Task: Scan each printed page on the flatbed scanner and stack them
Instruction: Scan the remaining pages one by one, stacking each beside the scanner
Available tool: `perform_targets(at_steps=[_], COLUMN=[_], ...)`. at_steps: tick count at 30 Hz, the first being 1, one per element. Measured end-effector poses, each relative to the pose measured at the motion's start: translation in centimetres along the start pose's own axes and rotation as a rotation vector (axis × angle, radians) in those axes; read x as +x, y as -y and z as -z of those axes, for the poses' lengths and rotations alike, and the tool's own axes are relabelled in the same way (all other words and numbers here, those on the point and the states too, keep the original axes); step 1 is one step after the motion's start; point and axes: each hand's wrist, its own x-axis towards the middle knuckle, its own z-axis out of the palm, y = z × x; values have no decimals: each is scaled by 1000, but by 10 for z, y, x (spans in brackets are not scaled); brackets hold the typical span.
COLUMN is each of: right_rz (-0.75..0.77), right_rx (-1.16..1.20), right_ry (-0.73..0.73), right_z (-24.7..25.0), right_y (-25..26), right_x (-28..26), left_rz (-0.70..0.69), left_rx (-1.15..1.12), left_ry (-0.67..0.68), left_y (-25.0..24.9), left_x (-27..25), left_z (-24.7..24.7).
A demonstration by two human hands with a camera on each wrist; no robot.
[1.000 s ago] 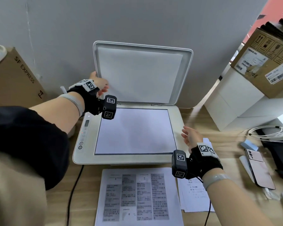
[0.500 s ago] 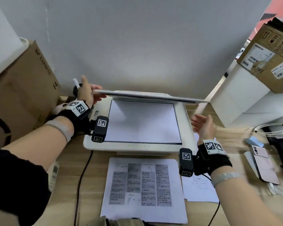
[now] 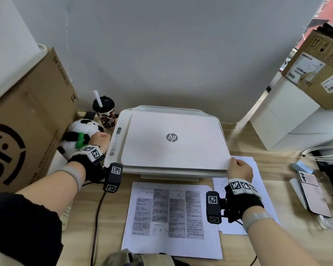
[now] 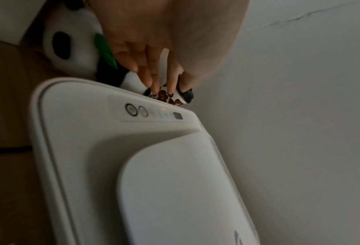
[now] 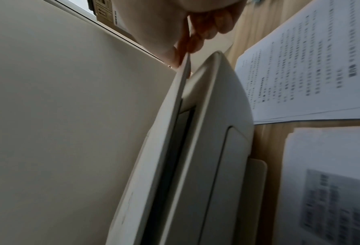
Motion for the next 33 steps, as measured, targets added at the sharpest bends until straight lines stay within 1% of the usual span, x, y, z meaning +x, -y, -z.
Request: perform_targets(at_steps=[5,7,9,14,15,17,20,24,27,30,33], right_rz=[10,-33,-65,-68,-66,-65,-63,-54,-62,-52,-20], right_rx=[-10,-4,11,24,31,34,43,87,183,258,221], right_ry=[-62,-10,38,84,89,104,109,105,112,106,85], right_z=[-5,-4,-5,-11,-12,-13,-14,-14,-17,-17,-18], right_y=[-10,-11,-15,-22,-22,-20,-19,-25,-37,-43,-44], right_x=[14,15,16,21,20,17,10,5,4,1,-4], left_rz=[95,141,152,207,209,211,203,173,131,98,72], left_rx=[97,87,95,176,179,101,-5,21,85,50,-6], left_ry=[101,114,113,148,137,118,43,2,-84,-171,-226], left_y=[1,1,1,-8,-8,-7,1,9,19,27,31], left_x=[-1,1,4,9,10,7,2,-17,-38,-55,-66], left_z=[-15,-20,-24,-24,-24,-22,-24,-30,-38,-46,-50])
